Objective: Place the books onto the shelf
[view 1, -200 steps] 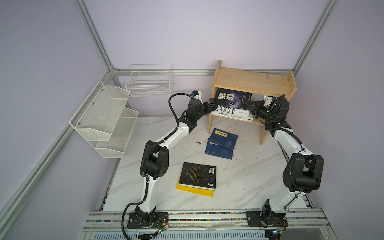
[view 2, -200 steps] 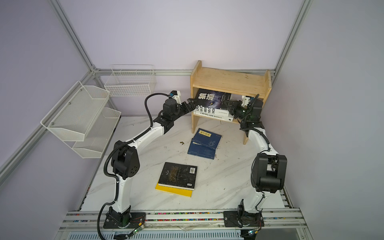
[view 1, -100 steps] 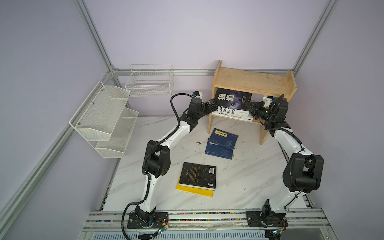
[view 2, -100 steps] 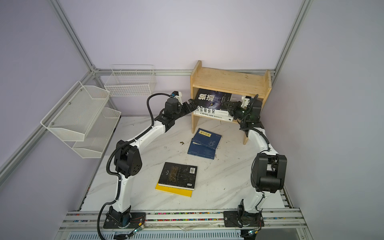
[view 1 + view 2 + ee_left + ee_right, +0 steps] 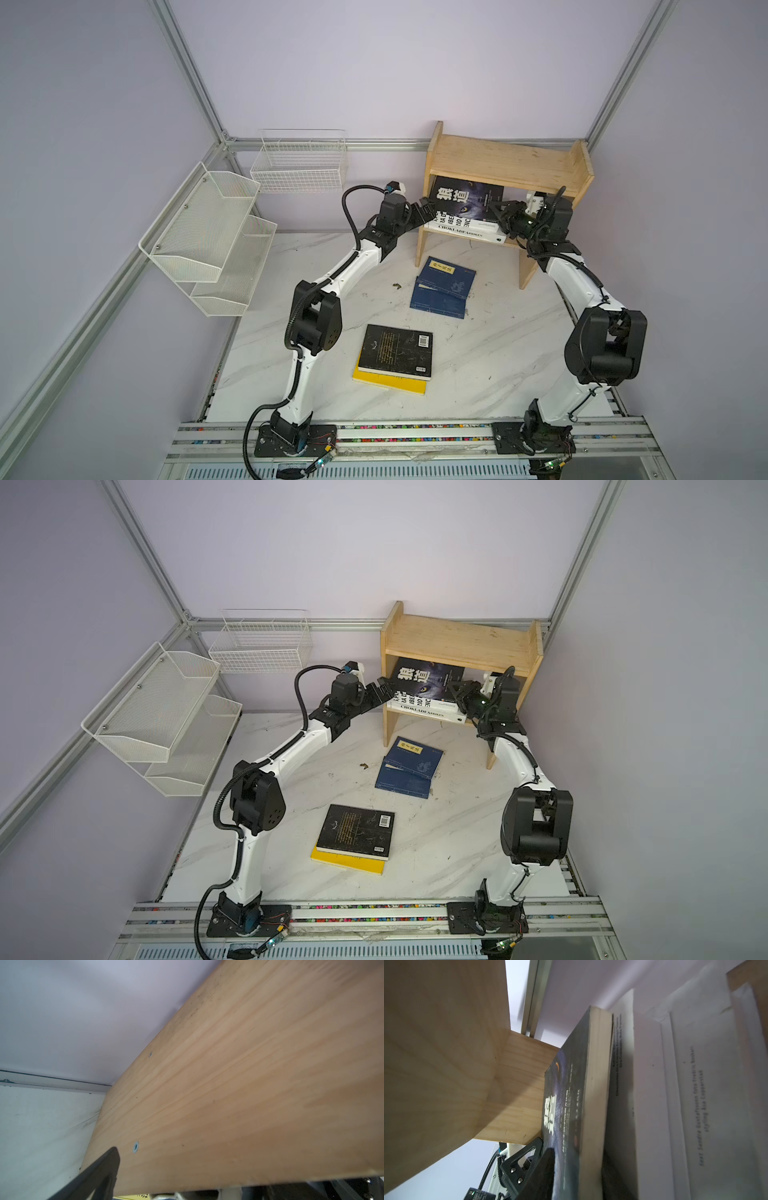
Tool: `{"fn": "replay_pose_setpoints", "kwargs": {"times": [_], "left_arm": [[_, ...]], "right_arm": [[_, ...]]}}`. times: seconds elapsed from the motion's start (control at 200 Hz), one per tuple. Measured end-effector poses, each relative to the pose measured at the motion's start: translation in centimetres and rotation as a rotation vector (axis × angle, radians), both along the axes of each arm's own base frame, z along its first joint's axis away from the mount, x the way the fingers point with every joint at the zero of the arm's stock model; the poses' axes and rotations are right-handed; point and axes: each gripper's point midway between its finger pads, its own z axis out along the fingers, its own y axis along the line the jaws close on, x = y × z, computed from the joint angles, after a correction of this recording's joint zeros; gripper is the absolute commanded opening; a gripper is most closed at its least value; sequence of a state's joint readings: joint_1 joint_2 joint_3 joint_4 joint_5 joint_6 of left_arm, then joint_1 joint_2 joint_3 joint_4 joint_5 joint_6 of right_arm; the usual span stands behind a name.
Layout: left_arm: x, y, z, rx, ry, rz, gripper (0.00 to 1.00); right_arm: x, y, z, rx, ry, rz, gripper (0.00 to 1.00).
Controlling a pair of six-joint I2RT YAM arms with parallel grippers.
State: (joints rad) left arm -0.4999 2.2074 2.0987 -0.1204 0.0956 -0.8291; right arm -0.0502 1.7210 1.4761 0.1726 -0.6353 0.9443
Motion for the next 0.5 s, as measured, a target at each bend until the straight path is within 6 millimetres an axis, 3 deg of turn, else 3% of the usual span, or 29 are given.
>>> {"fn": "replay_pose_setpoints", "kwargs": {"times": [0.32,0.5], "left_arm": [[0.0,0.0,0.0,-0.003,0.007,0.001,1.0],[0.0,0.0,0.0,-0.018,0.018,0.003,1.0]], "right_arm": [[0.3,-1.2,0.1,-0.145,-0.003,-0.119,0.43],[0.0,-1.1,-0.1,-0.227,-0.02,-0.131,0.56]]}}
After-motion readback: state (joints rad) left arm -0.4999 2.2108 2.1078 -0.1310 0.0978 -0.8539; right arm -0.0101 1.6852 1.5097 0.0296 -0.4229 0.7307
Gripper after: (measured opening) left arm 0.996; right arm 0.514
